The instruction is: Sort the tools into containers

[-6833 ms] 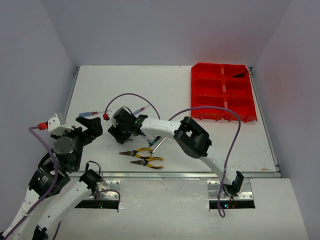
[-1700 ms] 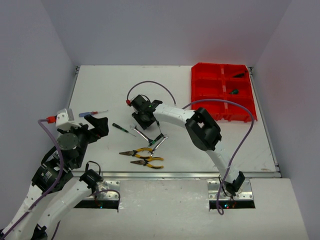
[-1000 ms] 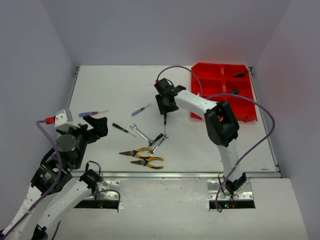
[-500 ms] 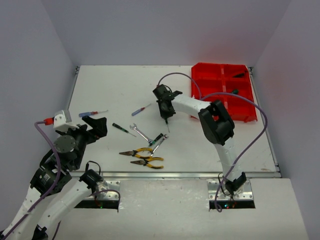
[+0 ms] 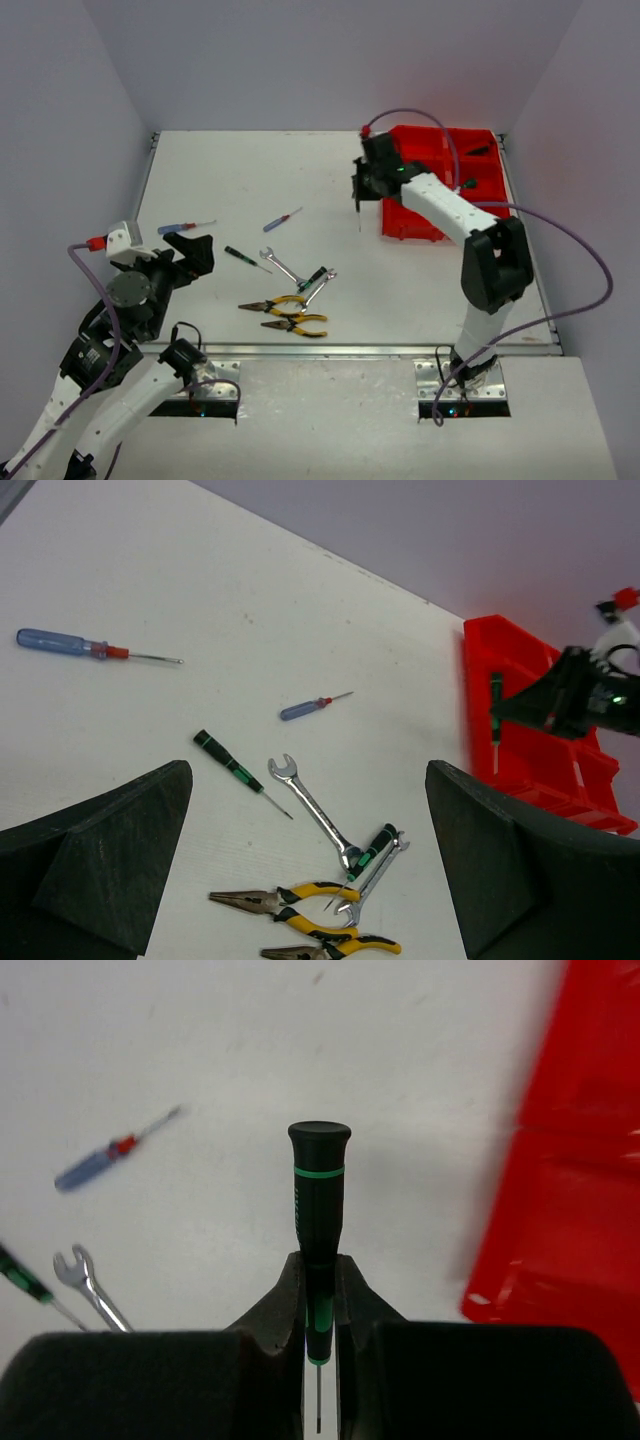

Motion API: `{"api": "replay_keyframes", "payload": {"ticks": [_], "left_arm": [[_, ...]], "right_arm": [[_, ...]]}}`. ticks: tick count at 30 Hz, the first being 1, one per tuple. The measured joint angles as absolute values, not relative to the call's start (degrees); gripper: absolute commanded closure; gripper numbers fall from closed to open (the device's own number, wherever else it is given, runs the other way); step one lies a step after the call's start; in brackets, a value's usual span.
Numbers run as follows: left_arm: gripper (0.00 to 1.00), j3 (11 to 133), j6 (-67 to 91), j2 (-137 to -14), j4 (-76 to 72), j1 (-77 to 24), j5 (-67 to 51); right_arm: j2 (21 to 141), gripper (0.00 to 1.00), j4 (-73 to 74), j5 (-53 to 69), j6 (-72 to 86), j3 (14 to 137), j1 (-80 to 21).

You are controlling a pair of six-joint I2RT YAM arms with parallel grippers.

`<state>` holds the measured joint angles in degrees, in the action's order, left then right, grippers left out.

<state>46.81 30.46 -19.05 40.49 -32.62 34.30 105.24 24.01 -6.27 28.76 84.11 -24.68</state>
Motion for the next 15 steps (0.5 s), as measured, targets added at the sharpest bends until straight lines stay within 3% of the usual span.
{"api": "replay_keyframes", "payload": {"ticks": [9, 15], "left_arm": [[0.0, 46.81, 30.46, -18.24, 40.49, -32.62, 34.37], [0.0, 46.81, 30.44, -18.29, 40.38, -32.62, 34.28]], "right_arm": [[100.66, 1.0, 19.73, 1.65, 38.58, 77.96, 11.44], [92.45, 1.0, 21.13, -1.01, 41.35, 66.22, 12.95]]}}
